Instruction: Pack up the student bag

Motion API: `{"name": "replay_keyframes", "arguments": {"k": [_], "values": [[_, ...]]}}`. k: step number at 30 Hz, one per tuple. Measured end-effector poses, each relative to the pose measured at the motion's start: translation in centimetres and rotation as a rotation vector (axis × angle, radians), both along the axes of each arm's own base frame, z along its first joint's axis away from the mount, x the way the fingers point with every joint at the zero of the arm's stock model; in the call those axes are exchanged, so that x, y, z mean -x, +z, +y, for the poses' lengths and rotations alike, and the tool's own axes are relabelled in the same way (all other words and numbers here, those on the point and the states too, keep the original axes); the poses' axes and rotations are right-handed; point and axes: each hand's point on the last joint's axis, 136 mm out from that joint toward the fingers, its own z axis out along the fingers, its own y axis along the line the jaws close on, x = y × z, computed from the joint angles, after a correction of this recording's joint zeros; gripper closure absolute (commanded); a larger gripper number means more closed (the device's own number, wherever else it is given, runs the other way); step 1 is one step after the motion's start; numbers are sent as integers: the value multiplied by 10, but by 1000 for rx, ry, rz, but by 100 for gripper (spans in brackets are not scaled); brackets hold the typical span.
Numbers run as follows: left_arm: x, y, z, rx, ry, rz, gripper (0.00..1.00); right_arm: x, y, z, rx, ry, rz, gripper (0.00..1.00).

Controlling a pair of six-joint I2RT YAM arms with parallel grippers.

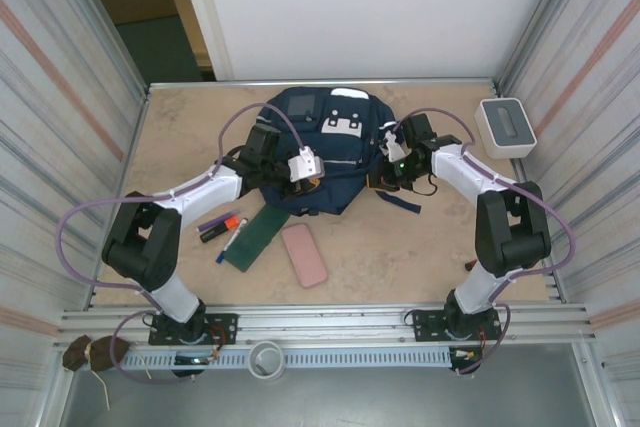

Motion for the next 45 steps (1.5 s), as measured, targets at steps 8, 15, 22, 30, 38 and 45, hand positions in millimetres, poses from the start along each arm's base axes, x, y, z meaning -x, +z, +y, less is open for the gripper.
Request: {"name": "replay_keyframes", "arguments": {"k": [8,15,22,30,38,45], "values": [[7,-7,-7,-77,9,-25,52,9,7,16,2,40,-19,100],[22,-4,-42,-133,-54,-56,57,19,17,28,26,62,-44,100],[21,-17,-47,-178,-70,-9,72,18,16,26,39,53,-46,100],[16,1,-32,-135,-25,-33,50,15,18,21,37,32,-47,100],[28,39,-33,1,3,-58,32,15,18,22,31,19,-38,100],[30,7,-70,-50,-39,17,53,20,20,32,18,42,-41,100]]}}
